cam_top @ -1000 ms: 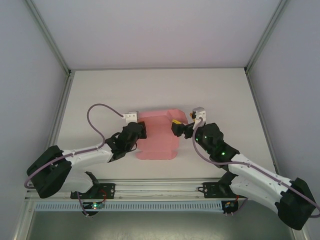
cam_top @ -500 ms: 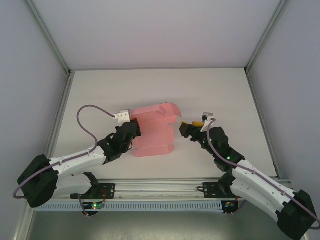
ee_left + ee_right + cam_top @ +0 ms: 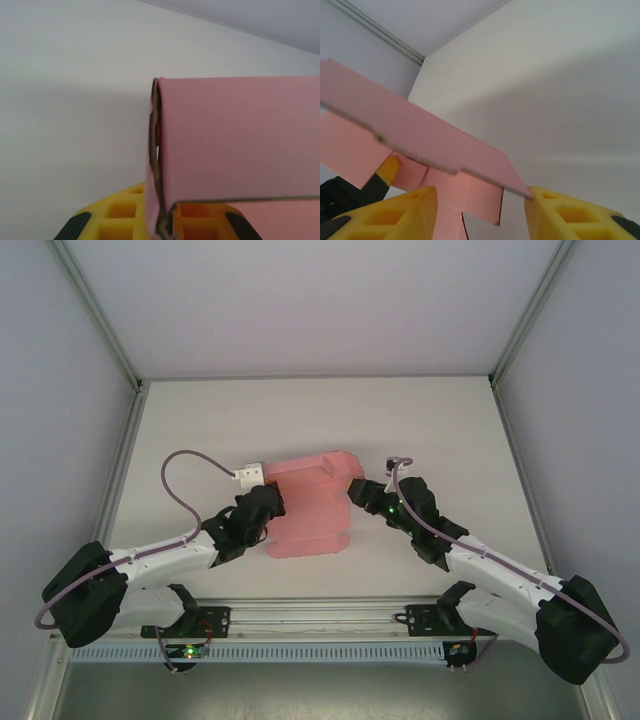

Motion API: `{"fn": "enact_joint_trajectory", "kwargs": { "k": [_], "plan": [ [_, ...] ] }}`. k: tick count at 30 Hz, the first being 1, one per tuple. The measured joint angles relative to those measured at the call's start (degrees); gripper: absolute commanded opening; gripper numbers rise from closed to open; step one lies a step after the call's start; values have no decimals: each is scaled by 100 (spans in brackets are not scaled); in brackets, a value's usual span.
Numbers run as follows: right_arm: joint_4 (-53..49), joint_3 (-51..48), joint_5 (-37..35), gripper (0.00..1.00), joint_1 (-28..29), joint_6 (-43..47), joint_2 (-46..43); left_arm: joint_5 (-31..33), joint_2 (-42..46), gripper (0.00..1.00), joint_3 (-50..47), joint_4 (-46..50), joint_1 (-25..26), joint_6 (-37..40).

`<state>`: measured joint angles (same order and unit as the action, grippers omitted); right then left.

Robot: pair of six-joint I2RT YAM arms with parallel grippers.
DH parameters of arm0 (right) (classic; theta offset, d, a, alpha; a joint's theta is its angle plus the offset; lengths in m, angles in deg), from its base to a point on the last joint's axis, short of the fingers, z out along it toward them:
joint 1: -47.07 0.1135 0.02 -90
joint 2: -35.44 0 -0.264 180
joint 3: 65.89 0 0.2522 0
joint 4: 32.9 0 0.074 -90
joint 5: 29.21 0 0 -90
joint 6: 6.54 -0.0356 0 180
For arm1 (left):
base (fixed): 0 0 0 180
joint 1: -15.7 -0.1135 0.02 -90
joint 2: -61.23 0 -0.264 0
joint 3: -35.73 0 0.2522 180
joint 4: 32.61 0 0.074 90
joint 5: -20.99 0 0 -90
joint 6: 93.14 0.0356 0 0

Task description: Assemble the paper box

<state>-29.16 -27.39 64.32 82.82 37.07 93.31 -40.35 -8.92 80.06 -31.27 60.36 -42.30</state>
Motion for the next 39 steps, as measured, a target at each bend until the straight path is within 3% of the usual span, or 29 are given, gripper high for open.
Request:
{"fn": "enact_joint_trajectory", "kwargs": {
  "k": [9, 19, 29, 39],
  "plan": [
    [61, 0, -2, 40, 2, -116, 118, -13, -17, 0, 0, -4, 0, -98],
    [160, 0, -22, 39, 50, -177, 236, -107, -37, 0, 0, -101, 0, -192],
    [151, 127, -52, 14, 175, -127, 352, -140, -142, 0, 24, -168, 0, -229],
    [-404, 586, -761, 3, 525, 289, 662, 42, -516, 0, 297, -74, 33, -256]
  ]
}}
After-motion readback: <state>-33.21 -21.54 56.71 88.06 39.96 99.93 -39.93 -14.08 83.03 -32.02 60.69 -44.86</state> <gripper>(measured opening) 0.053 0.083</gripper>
